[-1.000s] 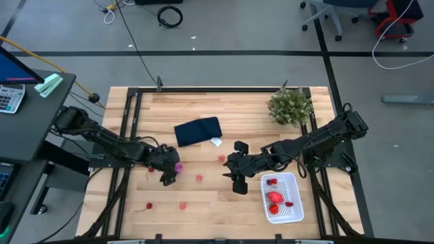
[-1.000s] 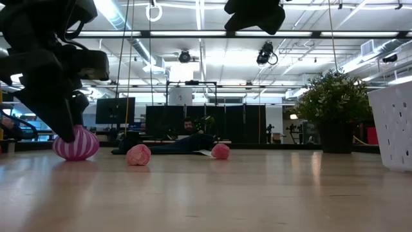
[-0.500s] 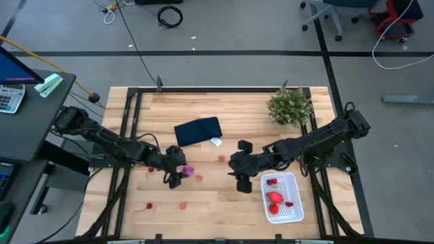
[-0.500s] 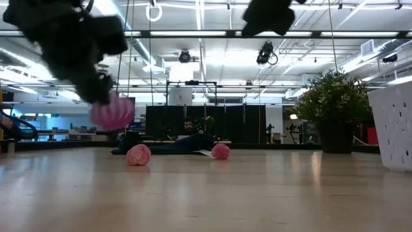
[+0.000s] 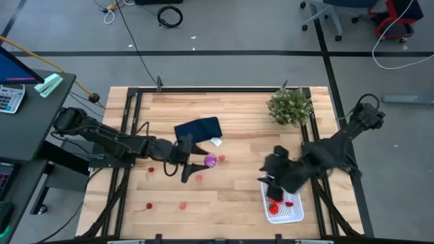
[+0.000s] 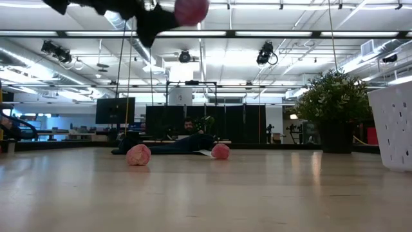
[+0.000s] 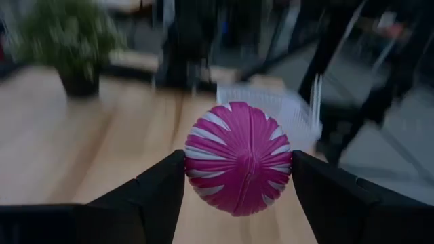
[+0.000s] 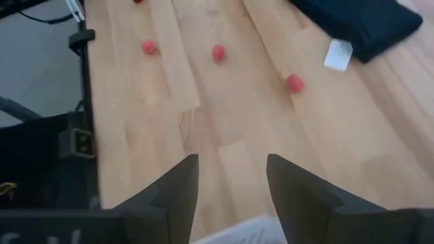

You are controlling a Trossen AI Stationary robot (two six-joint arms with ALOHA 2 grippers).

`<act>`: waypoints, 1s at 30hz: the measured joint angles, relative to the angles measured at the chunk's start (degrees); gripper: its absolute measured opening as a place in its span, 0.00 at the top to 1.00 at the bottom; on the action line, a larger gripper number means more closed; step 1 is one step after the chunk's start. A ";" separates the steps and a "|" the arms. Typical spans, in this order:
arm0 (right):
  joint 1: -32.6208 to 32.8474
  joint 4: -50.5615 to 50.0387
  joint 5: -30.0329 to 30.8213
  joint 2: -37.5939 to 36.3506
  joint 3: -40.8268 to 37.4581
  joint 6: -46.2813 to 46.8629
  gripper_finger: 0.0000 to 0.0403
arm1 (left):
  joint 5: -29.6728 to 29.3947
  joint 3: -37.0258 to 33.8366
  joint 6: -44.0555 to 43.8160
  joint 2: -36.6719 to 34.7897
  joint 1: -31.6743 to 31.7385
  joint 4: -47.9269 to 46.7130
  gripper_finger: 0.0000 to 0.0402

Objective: Pick and placing Produce into tupperware
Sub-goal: Put the onion into the white bin

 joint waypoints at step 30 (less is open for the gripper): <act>32.14 -2.90 25.70 3.32 0.01 26.23 0.55 | 10.43 52.12 10.72 46.27 1.35 -4.62 0.34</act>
